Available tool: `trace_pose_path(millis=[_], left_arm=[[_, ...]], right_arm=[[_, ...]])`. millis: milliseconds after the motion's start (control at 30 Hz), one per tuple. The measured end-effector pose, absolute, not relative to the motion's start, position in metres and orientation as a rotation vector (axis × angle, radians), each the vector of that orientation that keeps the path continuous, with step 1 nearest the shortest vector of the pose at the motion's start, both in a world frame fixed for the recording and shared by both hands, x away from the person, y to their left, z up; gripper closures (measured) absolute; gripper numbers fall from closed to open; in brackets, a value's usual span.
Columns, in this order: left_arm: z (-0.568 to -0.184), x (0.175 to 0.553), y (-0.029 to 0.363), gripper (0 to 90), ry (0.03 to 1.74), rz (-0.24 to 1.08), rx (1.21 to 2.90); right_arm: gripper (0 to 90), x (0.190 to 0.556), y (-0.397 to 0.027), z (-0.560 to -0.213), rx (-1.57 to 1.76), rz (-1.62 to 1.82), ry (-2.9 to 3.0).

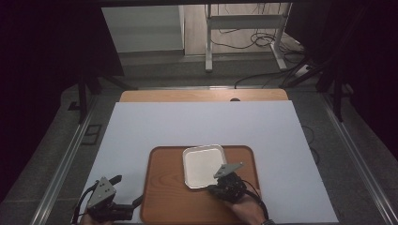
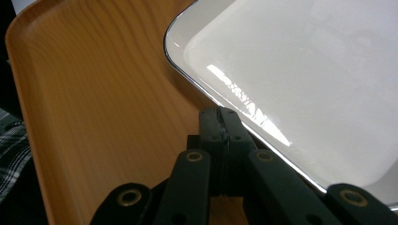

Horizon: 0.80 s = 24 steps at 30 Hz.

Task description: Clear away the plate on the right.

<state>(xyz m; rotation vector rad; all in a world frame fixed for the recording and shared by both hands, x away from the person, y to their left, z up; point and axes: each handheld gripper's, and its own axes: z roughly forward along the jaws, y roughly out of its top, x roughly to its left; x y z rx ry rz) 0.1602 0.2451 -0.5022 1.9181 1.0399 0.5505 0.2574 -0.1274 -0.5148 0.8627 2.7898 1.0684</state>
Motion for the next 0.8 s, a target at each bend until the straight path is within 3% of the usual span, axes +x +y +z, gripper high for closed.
trace_pose_path(millis=[800], left_arm=[[-0.502, 0.160, 0.245, 0.0, 1.038, 0.554, 1.924]], right_arm=[[89.0, 0.260, -0.114, -0.517, 0.813, 1.065, 2.772]])
